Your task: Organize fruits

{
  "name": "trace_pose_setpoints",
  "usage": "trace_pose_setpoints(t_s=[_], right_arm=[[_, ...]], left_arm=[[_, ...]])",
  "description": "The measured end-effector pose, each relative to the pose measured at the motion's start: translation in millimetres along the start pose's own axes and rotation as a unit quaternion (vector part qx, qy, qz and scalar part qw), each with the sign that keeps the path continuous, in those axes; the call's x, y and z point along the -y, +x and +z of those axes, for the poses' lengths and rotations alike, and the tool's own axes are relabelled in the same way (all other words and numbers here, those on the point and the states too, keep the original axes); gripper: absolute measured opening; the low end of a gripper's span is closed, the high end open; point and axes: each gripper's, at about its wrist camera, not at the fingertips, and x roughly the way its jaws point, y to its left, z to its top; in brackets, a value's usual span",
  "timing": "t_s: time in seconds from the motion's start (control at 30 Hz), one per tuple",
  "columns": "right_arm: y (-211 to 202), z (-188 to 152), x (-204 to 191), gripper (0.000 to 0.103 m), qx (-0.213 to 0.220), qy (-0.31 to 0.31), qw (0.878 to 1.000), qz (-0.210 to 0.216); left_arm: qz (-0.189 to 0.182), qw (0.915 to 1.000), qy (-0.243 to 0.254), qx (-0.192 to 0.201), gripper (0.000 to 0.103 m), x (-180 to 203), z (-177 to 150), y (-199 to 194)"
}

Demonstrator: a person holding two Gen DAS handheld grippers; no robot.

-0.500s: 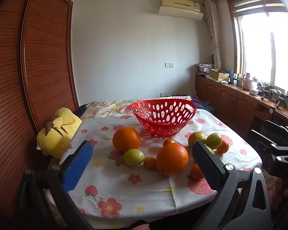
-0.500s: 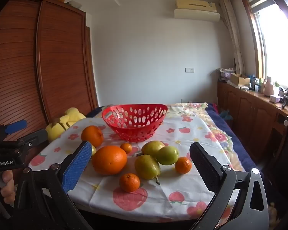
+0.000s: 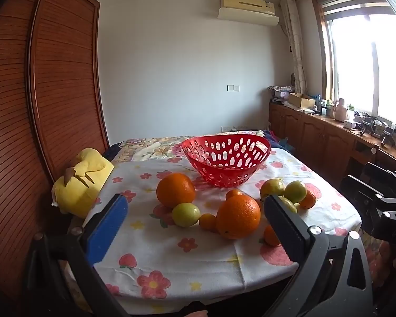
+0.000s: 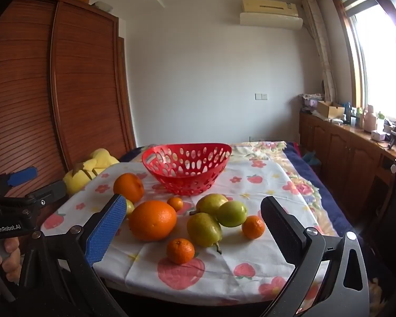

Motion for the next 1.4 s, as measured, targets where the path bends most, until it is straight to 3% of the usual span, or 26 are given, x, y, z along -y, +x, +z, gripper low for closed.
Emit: trace_pose_setpoints(t_s=[1.4], right_arm=[[-3.7, -0.8, -6.2, 0.103, 0.001, -0.001, 1.0, -0.001]], left_arm=[[-0.001, 1.0, 0.002, 0.007, 0.103, -1.9, 3.1, -7.4]])
